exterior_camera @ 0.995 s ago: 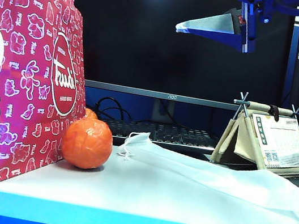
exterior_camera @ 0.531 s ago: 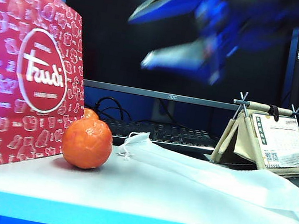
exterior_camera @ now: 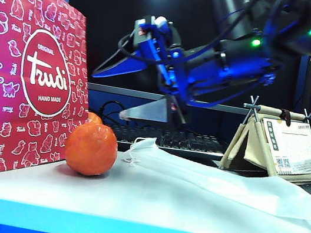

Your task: Open the paper bag and put two oranges into the paper bag.

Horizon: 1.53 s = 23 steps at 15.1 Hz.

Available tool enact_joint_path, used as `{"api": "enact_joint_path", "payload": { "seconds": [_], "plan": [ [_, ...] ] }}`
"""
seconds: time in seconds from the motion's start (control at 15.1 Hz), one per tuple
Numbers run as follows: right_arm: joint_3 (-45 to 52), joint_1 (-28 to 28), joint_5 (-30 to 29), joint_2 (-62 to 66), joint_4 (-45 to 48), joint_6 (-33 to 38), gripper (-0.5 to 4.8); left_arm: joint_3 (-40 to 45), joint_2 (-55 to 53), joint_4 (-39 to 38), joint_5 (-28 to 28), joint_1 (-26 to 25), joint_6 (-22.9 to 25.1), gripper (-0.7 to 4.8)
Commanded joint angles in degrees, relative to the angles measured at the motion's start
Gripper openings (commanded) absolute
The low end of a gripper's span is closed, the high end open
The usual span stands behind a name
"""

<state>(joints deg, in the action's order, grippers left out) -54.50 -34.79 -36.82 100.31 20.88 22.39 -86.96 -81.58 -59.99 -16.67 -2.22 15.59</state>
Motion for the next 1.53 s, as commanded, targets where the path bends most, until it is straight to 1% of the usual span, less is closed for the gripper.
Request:
{"api": "enact_joint_path", "payload": {
  "seconds": [0.07, 0.33, 0.6, 0.93, 1.06, 1.33, 1.39, 1.46, 1.53],
  "plan": [
    [-3.4, -2.0, 4.8, 4.9, 0.4, -0.1, 4.67, -0.1, 0.0, -0.7, 0.2, 0.0, -0.2, -0.06],
    [-5.9, -4.6, 10.6, 9.0, 0.4, -0.2, 4.74, -0.1, 0.0, -1.0, 0.2, 0.0, -0.1, -0.06],
    [-7.5, -7.0, 11.6, 13.7, 0.8, -0.4, 4.79, -0.1, 0.0, -1.1, 0.2, 0.0, -0.1, -0.06],
    [-14.4, -8.9, 12.8, 17.4, 0.6, -0.3, 4.78, -0.1, 0.0, -1.3, 0.0, -0.1, -0.1, -0.06],
    [-18.3, -8.9, 12.3, 18.8, -6.1, 0.0, 4.77, -0.1, 0.0, -2.2, 0.2, -0.1, 0.5, -0.06],
    [-18.3, -9.1, 11.0, 18.8, -9.1, -0.3, 4.77, -0.2, 0.0, -2.0, 0.2, -0.1, 0.7, -0.06],
    [-18.3, -9.1, 9.6, 18.8, -10.4, -0.3, 4.77, -0.2, 0.0, -2.0, 0.2, -0.2, 1.2, -0.06],
    [-18.3, -9.1, 9.7, 18.8, -11.6, -0.3, 4.77, -0.2, 0.0, -2.0, 0.2, -0.4, 1.2, -0.06],
    [-18.3, -9.3, 9.5, 18.8, -14.7, -0.9, 4.77, -0.2, 0.0, -1.7, 0.4, -0.5, 1.2, -0.06]
  ]
}}
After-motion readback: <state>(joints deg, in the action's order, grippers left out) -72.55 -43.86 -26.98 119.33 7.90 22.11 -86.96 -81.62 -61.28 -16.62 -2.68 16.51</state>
